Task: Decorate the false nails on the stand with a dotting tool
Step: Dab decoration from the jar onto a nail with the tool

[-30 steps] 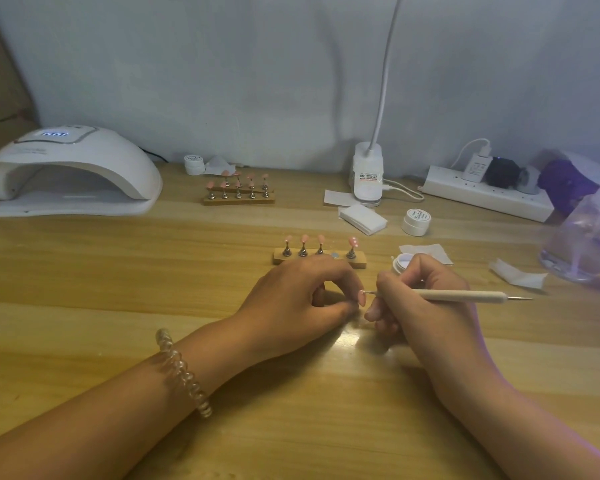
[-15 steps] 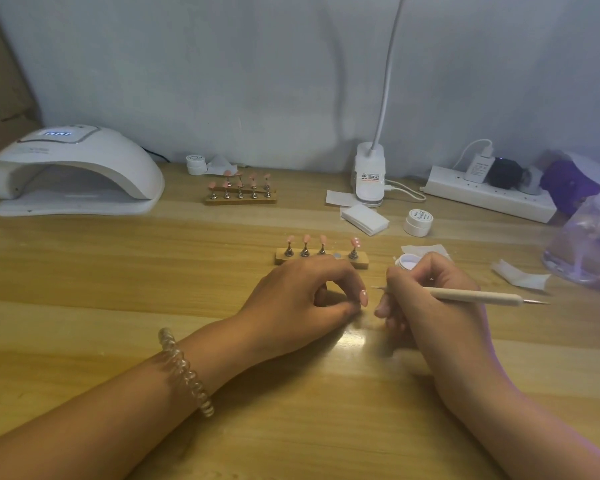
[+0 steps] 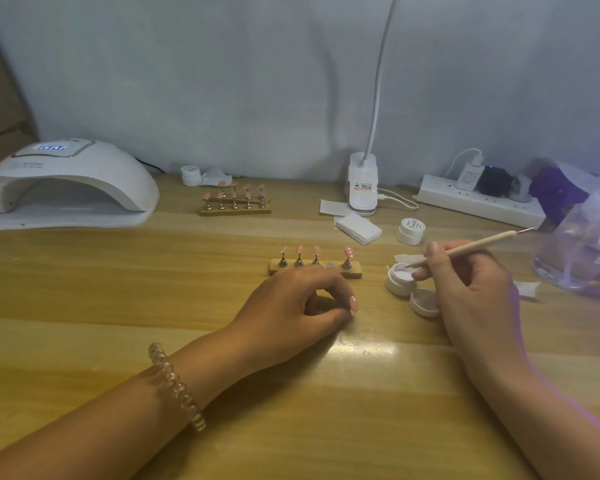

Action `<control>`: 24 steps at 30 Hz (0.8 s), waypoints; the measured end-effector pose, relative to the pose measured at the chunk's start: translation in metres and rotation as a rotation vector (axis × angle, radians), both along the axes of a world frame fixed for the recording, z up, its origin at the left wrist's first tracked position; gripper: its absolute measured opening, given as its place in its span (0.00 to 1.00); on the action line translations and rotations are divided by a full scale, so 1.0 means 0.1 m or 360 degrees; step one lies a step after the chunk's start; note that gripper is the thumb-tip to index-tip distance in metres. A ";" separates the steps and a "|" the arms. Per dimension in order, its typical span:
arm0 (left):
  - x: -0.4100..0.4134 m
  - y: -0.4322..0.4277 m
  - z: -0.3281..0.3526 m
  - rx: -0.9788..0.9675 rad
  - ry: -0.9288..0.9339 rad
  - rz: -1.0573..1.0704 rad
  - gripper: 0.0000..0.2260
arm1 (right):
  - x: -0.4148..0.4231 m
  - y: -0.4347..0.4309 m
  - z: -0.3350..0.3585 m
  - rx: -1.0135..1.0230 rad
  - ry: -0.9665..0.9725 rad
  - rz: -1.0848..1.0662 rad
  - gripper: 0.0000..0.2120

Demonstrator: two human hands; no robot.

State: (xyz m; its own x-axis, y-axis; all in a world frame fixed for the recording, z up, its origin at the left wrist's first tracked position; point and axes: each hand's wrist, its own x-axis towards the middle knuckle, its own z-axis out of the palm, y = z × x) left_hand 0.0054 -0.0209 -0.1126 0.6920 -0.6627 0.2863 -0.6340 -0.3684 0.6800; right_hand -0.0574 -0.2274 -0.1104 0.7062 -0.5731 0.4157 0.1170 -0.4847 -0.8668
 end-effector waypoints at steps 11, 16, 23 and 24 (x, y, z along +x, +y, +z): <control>0.00 0.00 0.00 0.0012 0.0018 0.0020 0.05 | -0.01 0.01 0.00 -0.0194 0.0020 0.0002 0.05; 0.01 0.00 0.00 0.0022 0.0014 0.0013 0.05 | -0.01 0.01 0.00 -0.0207 0.0044 0.0009 0.05; 0.01 0.00 -0.01 0.0019 0.0043 -0.0002 0.06 | -0.02 0.02 0.01 -0.0197 0.0031 -0.0022 0.04; 0.01 0.00 -0.01 0.0019 0.0048 -0.0003 0.06 | -0.02 0.02 0.01 -0.0207 0.0050 -0.0015 0.04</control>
